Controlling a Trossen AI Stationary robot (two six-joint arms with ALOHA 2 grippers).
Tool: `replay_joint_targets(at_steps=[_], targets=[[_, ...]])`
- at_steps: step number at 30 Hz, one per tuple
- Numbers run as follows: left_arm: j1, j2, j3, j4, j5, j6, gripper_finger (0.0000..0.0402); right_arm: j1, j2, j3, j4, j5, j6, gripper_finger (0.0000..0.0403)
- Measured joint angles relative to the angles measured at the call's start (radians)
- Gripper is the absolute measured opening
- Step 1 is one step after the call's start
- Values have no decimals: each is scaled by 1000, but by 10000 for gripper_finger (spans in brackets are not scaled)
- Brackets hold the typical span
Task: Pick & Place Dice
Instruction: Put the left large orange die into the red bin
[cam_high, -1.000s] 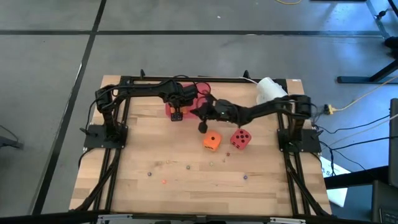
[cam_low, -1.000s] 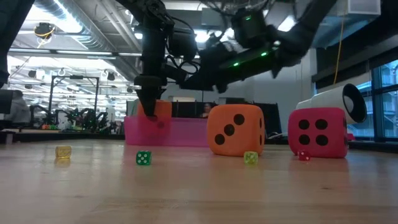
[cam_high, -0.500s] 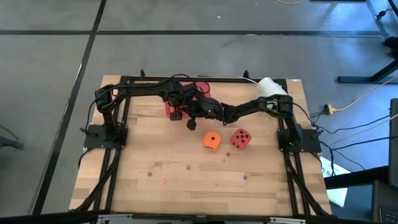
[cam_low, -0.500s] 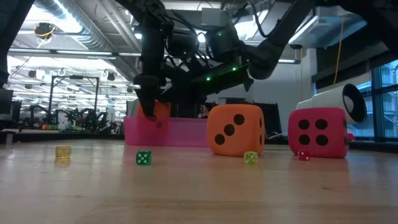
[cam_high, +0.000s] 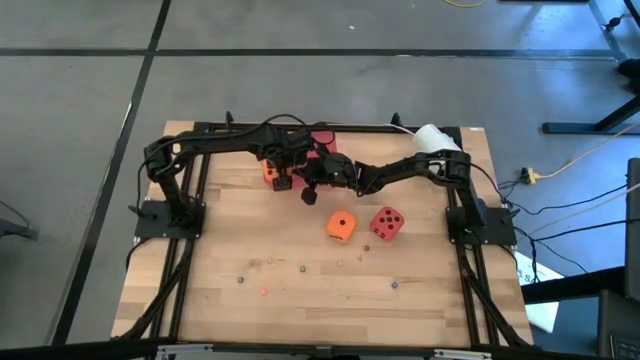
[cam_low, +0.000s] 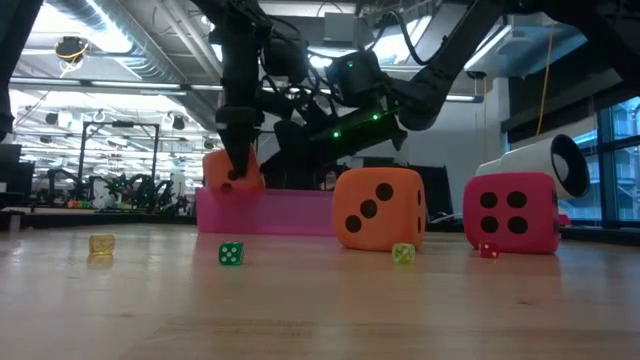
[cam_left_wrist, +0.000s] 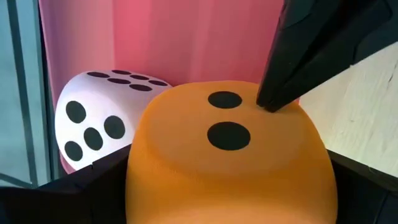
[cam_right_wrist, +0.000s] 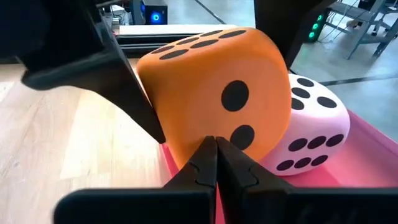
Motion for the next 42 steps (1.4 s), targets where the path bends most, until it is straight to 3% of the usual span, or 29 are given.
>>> replay_joint_targets(at_steps=[11, 17, 42], targets=[[1, 6, -61, 36, 59, 99, 391, 14, 1, -1, 68, -8, -2, 0], [1, 6, -64, 109, 108, 124, 391, 15, 2, -3, 124, -102, -11, 0], [-6, 7, -64, 117, 116, 108, 391, 3, -4, 2, 22, -36, 4, 0]])
